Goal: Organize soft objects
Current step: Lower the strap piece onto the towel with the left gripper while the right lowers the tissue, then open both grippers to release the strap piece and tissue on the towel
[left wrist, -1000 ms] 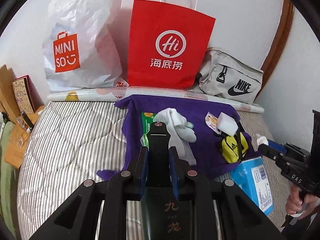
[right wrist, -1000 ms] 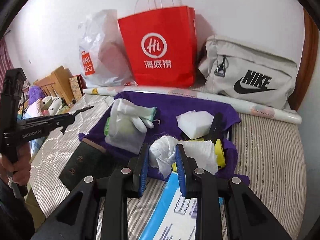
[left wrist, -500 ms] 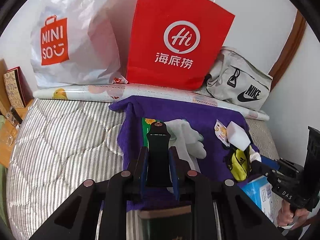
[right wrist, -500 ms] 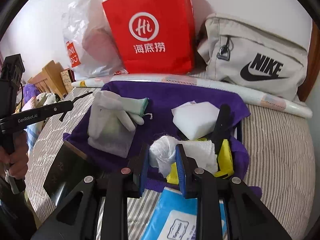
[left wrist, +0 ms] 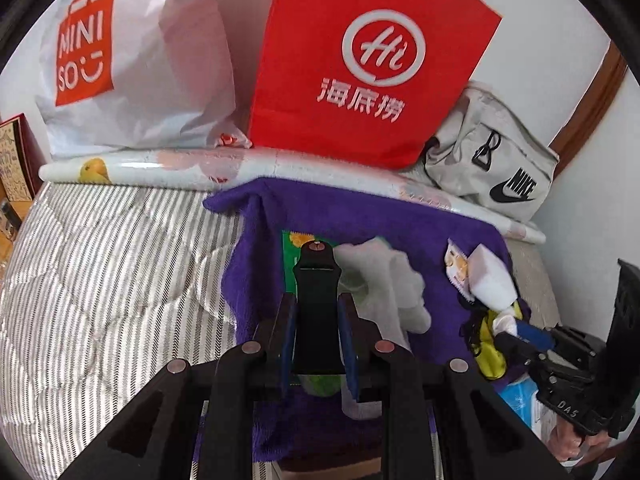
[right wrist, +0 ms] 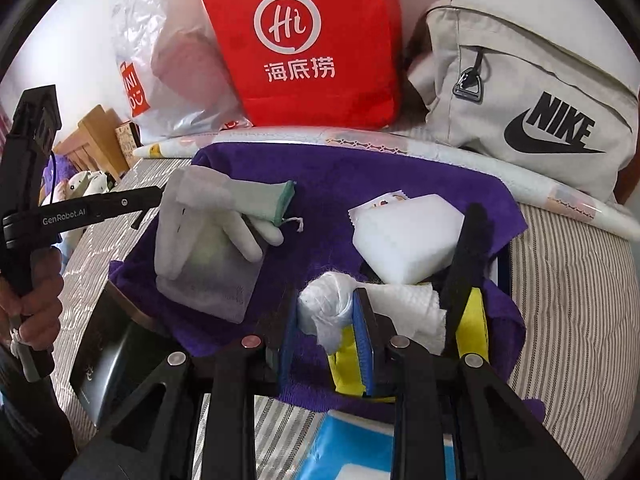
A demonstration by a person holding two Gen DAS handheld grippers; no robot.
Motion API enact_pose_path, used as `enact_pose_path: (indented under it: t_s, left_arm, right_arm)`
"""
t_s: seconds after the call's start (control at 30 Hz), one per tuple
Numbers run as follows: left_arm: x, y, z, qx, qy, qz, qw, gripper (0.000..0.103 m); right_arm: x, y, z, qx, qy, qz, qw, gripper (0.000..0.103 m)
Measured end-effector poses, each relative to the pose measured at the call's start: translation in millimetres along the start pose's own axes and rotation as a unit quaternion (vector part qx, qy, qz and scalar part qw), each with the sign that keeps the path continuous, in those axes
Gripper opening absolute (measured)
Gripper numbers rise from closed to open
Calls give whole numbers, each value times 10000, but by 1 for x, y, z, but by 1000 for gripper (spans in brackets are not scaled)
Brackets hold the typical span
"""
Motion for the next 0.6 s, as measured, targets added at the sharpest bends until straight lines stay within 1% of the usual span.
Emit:
enact_pose_path:
  t_s: [0.17,0.27,0.3,0.33,0.37,0.43,0.5,0.6]
  left_arm:
    - [3,4,12,81,202,-86,9997,20]
    - [3,5,13,54,246,-71,9997,20]
    - [3,4,13,63,257,-64,9996,20]
    - [2,4,13,78,272,-58,9996,21]
    - [2,4,13,97,302,-60,9995,24]
    - [2,6,13,133,332,-101,9993,31]
    - [3,6,11,100,379,-76,9992,42]
    - [7,5,6,-70,391,31,9992,44]
  right_arm:
    - [-3,0,3,17,18,-16,10000,27]
    - [-3,0,3,-1,35,-39,10000,30]
    - [-3,0,4,-10,40,-47,10000,34]
    - [-3,0,4,-23,39,-48,10000,41]
    - [-3,0,4,-27,27,-42,10000,44]
    - [-2,-1,3,-34,-17,-20,10000,55]
    - [-2,-1,0,-44,-59,1,10000,59]
    - [0,-1,-6,-15,-111,-8,9999,63]
Point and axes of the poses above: each gripper's, at about its wrist camera, not at the fingertips, and z roughly the way its jaws point, y to its left, x to its underside, the point moved 2 cm from there along z, roughly the way its jaws point, and after that the axes turned 1 degree about x, right-handed, at the moved point
